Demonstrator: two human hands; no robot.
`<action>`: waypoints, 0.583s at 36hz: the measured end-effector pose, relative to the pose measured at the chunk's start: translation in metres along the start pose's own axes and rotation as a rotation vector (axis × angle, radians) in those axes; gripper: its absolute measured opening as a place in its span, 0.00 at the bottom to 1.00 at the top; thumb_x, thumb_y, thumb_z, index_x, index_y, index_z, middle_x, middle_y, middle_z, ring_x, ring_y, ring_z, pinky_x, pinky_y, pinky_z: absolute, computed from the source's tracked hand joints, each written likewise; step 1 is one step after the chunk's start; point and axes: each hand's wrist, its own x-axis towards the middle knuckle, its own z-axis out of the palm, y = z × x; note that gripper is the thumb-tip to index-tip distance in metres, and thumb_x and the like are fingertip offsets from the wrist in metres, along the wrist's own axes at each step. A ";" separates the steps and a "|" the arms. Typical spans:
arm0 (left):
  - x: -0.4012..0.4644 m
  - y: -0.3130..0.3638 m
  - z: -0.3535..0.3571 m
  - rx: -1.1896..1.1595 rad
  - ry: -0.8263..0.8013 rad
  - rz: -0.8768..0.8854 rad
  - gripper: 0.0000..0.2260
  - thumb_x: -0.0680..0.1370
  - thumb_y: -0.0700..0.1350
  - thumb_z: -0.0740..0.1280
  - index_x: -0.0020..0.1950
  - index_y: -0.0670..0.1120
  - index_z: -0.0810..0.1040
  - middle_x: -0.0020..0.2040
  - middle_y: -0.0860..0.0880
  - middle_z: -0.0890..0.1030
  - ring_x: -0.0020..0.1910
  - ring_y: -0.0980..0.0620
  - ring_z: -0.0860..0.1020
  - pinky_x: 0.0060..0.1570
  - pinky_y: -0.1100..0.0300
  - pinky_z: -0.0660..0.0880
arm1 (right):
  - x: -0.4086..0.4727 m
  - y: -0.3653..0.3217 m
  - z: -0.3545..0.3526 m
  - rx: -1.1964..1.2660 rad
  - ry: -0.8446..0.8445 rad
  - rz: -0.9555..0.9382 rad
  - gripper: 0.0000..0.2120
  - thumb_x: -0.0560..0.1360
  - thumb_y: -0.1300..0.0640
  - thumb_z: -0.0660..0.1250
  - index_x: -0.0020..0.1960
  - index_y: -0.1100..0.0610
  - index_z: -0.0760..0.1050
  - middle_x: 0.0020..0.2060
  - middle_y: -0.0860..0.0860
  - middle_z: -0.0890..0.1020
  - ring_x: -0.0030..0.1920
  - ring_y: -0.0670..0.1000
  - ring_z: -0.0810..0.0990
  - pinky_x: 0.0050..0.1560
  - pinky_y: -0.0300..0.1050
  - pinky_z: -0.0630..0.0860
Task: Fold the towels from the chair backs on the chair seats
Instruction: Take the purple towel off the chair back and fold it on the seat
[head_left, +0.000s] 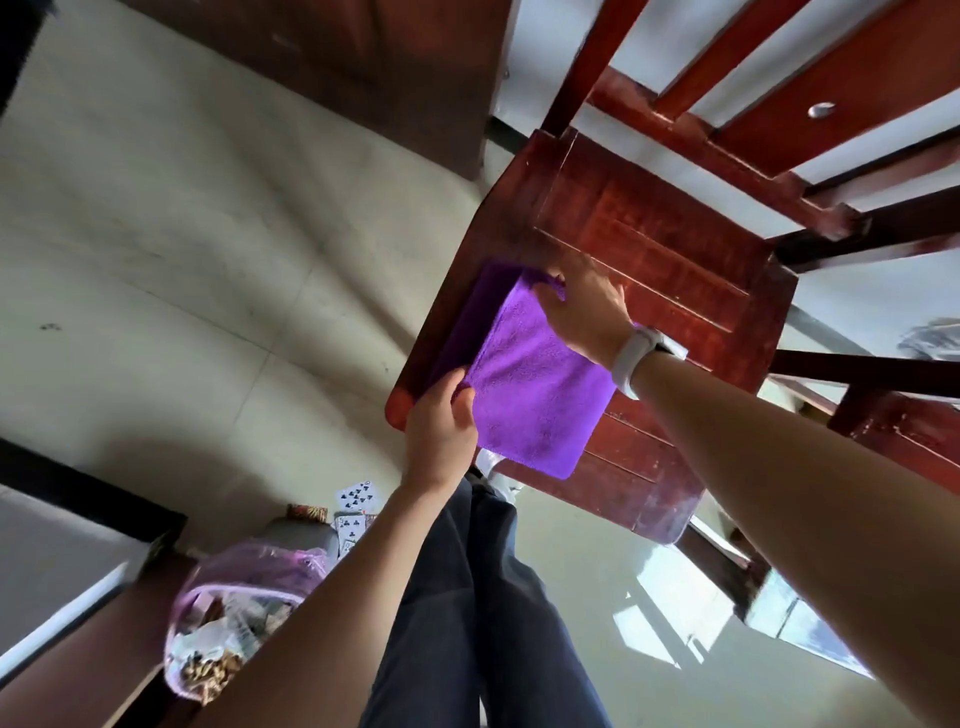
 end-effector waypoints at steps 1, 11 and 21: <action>0.001 0.000 -0.001 -0.006 0.034 -0.021 0.12 0.77 0.36 0.62 0.60 0.37 0.76 0.52 0.38 0.81 0.52 0.41 0.79 0.50 0.64 0.67 | 0.000 -0.003 0.000 0.013 0.000 -0.019 0.15 0.77 0.53 0.59 0.62 0.56 0.71 0.61 0.54 0.75 0.61 0.58 0.73 0.63 0.57 0.67; 0.022 -0.009 -0.004 0.107 0.137 -0.093 0.08 0.77 0.40 0.62 0.53 0.39 0.78 0.48 0.38 0.80 0.49 0.40 0.76 0.49 0.57 0.67 | 0.025 -0.013 0.019 -0.060 0.048 -0.048 0.14 0.77 0.51 0.59 0.62 0.52 0.70 0.60 0.54 0.76 0.60 0.58 0.74 0.62 0.55 0.64; 0.029 -0.008 -0.008 0.252 0.074 -0.152 0.08 0.76 0.42 0.62 0.52 0.42 0.76 0.50 0.40 0.80 0.51 0.40 0.76 0.51 0.49 0.72 | 0.021 -0.003 0.023 0.067 0.161 -0.094 0.16 0.76 0.48 0.62 0.62 0.50 0.73 0.59 0.51 0.76 0.62 0.55 0.71 0.61 0.53 0.64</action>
